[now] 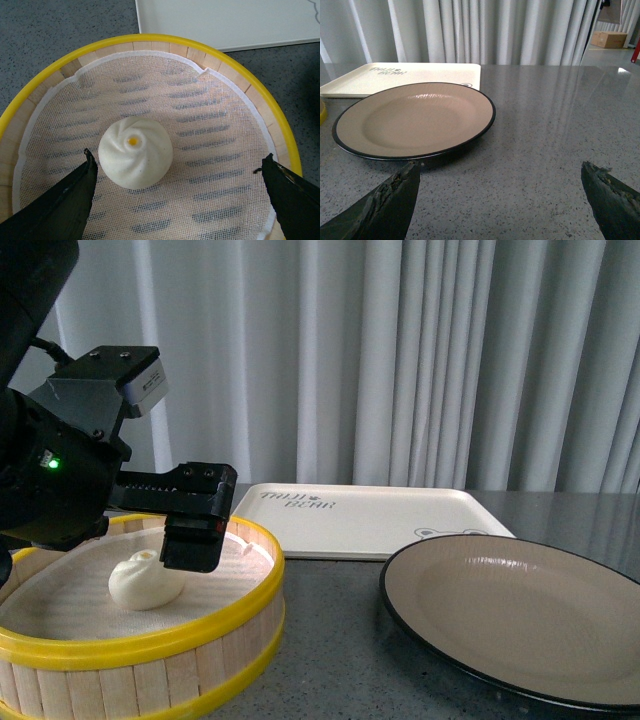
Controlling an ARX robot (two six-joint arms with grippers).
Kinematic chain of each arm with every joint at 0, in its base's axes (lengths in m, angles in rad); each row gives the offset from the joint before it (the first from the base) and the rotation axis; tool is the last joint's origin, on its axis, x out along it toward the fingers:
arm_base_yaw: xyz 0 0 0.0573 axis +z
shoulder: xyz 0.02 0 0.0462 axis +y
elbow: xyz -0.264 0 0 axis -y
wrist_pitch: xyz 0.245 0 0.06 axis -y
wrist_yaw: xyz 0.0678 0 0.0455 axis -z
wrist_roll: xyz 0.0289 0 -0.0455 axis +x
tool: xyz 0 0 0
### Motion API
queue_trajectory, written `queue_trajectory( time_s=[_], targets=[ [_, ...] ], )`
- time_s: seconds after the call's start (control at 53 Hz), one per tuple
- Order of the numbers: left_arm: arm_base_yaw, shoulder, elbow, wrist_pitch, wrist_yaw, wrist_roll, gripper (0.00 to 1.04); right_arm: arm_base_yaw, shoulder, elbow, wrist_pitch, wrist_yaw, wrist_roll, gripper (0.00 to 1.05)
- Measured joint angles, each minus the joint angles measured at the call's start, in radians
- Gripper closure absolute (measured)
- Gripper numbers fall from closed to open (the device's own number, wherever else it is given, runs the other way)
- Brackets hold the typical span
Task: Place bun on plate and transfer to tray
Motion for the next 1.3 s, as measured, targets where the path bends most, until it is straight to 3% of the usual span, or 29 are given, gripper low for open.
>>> queue_trajectory(
  time_s=[0.471, 1.169, 1.301],
  targets=[
    [0.001, 0.142, 0.134, -0.119, -0.031, -0.025, 0.07, 0.000, 0.000, 0.000, 0.000, 0.000, 0.000, 0.09],
    [0.000, 0.195, 0.159, -0.142, -0.029, -0.106, 0.07, 0.000, 0.000, 0.000, 0.000, 0.000, 0.000, 0.09],
    [0.000, 0.195, 0.159, -0.143, -0.030, -0.111, 0.32, 0.000, 0.000, 0.000, 0.000, 0.000, 0.000, 0.09]
  ],
)
